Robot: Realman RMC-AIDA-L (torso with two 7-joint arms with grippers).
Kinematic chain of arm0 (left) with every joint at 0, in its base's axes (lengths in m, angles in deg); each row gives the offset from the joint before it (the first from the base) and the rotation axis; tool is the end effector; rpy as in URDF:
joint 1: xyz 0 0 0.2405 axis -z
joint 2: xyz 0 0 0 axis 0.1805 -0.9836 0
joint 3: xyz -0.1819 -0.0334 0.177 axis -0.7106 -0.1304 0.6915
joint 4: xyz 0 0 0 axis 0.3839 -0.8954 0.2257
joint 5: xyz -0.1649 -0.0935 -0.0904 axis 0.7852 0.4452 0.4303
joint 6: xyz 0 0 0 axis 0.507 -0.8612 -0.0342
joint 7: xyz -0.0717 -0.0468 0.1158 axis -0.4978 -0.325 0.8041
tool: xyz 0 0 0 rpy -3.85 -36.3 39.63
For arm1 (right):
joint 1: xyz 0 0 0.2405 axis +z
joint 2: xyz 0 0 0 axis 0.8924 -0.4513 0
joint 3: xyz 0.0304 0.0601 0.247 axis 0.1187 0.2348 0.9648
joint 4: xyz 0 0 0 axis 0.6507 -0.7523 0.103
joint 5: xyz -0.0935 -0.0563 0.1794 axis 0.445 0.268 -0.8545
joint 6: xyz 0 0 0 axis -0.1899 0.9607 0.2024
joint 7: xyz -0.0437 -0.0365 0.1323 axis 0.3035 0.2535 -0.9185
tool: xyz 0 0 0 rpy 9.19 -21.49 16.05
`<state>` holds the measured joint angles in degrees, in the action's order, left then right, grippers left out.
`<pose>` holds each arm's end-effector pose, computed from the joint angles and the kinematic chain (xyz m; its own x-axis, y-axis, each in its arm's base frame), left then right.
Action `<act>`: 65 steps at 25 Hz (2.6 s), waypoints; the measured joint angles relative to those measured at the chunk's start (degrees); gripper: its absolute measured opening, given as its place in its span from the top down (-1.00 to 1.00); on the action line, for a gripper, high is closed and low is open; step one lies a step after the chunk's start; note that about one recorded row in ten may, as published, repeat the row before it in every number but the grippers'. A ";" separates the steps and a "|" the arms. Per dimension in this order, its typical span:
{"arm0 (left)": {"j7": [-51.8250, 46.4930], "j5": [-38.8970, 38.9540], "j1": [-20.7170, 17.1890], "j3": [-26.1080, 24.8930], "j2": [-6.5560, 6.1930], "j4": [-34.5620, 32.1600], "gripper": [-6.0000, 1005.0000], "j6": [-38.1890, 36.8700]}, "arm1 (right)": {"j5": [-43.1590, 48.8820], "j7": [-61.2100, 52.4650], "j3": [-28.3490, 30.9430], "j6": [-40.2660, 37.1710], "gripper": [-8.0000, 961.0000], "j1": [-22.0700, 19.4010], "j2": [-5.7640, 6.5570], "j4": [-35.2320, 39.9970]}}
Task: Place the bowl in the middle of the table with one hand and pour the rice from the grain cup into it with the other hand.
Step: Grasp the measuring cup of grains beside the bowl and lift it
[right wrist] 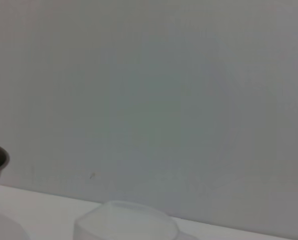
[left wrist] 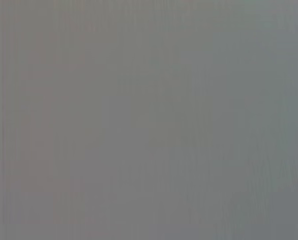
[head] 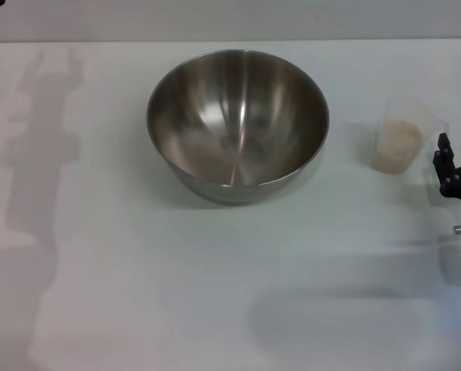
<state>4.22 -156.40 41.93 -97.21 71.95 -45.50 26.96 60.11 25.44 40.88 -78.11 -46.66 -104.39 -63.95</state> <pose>-0.2640 0.4186 0.0390 0.7719 -0.1912 0.6062 0.6260 0.0631 -0.7772 0.3481 0.2669 -0.0496 0.8320 -0.0696 -0.5504 -0.5530 -0.0256 -0.8328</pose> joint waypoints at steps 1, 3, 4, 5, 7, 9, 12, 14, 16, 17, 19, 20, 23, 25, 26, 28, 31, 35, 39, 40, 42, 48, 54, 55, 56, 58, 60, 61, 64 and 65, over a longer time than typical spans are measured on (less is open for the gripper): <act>0.00 0.00 0.02 0.00 0.00 0.00 -0.04 0.00 | 0.00 -0.06 0.00 0.05 -0.14 0.08 -0.01 0.13; 0.00 0.00 0.06 0.01 0.00 0.00 -0.04 0.00 | 0.00 -0.09 0.01 0.32 -0.14 0.26 -0.03 0.20; 0.00 0.00 0.06 0.00 0.00 0.00 -0.04 0.00 | 0.00 -0.09 0.02 0.56 -0.14 0.38 -0.03 0.22; 0.00 0.00 0.06 0.00 0.00 0.00 -0.04 0.00 | 0.00 -0.10 0.05 0.77 -0.14 0.52 -0.03 0.28; 0.00 0.00 0.06 0.01 0.00 0.00 -0.04 0.00 | 0.00 -0.11 0.06 1.06 -0.14 0.76 -0.02 0.46; 0.00 0.00 0.07 0.00 0.00 0.00 -0.04 0.00 | 0.00 -0.11 0.12 1.21 -0.14 0.96 -0.02 0.72; -0.01 0.00 0.16 0.00 0.00 0.00 -0.04 0.00 | 0.00 -0.12 0.23 1.29 -0.14 1.23 -0.04 0.81; -0.01 0.02 0.26 0.00 0.00 0.00 -0.04 0.00 | -0.05 -0.14 0.32 1.34 -0.14 1.39 -0.04 0.91; -0.01 0.07 0.58 -0.13 0.00 -0.25 -0.04 0.00 | -0.14 -0.18 0.38 1.45 -0.14 1.57 0.00 1.14; -0.01 0.08 0.73 -0.32 0.00 -0.41 -0.04 0.00 | -0.18 -0.18 0.48 1.60 -0.14 1.68 0.00 1.31; -0.01 0.05 0.92 -0.94 0.00 -0.66 -0.04 0.00 | -0.21 -0.27 0.79 2.10 -0.14 1.91 -0.01 1.57; -0.01 0.05 0.94 -1.11 0.00 -0.66 -0.04 0.00 | -0.22 -0.47 0.96 2.44 -0.14 2.07 -0.02 1.72; -0.01 0.03 1.07 -1.31 0.00 -0.68 -0.04 0.01 | -0.24 -1.46 1.11 2.93 -0.14 2.51 -0.02 2.35; -0.01 0.02 1.15 -1.32 0.00 -0.70 -0.04 0.01 | -0.25 -1.76 1.12 2.96 -0.14 2.76 -0.02 2.54; -0.01 0.01 1.22 -1.32 0.00 -0.72 -0.04 0.03 | -0.26 -1.78 1.13 2.97 -0.14 2.88 -0.02 2.57; -0.01 -0.04 1.46 -1.32 0.00 -0.76 -0.04 0.17 | -0.26 -1.81 1.14 2.98 -0.14 3.12 -0.01 2.72; 0.01 -0.09 1.92 -1.32 0.00 -1.27 -0.04 0.17 | -0.26 -2.23 1.16 3.23 -0.14 3.59 0.07 3.08; 0.03 -0.10 2.24 -1.40 0.00 -1.77 -0.03 0.05 | -0.26 -2.38 1.23 4.36 -0.14 4.30 0.10 3.28; 0.05 -0.09 2.24 -1.48 0.00 -1.76 -0.03 0.00 | -0.26 -2.39 1.13 5.57 -0.10 4.84 0.11 3.86; 0.05 -0.09 2.24 -1.50 0.00 -1.76 -0.03 -0.02 | -0.25 -2.40 1.11 5.59 -0.05 4.85 0.10 3.86; 0.06 -0.09 2.24 -1.54 0.00 -1.76 -0.03 -0.05 | -0.25 -2.40 1.15 5.47 0.03 4.90 0.11 3.88; 0.08 -0.08 2.27 -2.09 -0.02 -1.76 -0.03 -0.09 | -0.25 -2.38 1.22 5.19 0.48 4.93 0.10 3.88; 0.09 -0.08 2.29 -2.22 -0.08 -1.96 -0.03 -0.09 | -0.23 -2.03 1.34 4.64 0.93 4.93 0.10 3.87; 0.09 -0.08 2.29 -2.22 -0.09 -2.05 -0.03 -0.09 | -0.23 -2.02 1.49 4.63 0.93 4.93 0.10 3.87; 0.08 -0.08 2.31 -2.22 -0.09 -2.11 -0.03 -0.09 | -0.24 -2.01 1.70 4.62 0.93 4.93 0.11 3.87; 0.08 -0.08 2.31 -2.22 -0.09 -2.11 -0.03 -0.09 | -0.24 -1.92 1.95 4.60 0.94 4.93 0.10 3.87; 0.08 -0.08 2.32 -2.20 -0.09 -2.11 -0.03 -0.09 | -0.25 -1.80 1.95 4.23 0.95 4.93 0.12 3.88; 0.08 -0.08 2.31 -2.20 -0.09 -2.12 -0.03 -0.09 | -0.26 -1.73 1.94 3.73 0.95 4.93 0.11 3.90; 0.02 -0.08 2.20 -2.19 -0.09 -2.11 -0.03 -0.09 | -0.23 -1.13 1.94 0.33 0.95 4.87 0.12 4.23; -0.03 -0.08 2.17 -2.19 -0.09 -2.12 -0.03 -0.09 | -0.21 0.05 1.94 -2.30 0.96 4.80 0.09 4.32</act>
<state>4.20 -156.48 44.09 -99.41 71.86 -47.62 26.87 59.90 25.48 42.82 -80.41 -41.86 -104.29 -59.64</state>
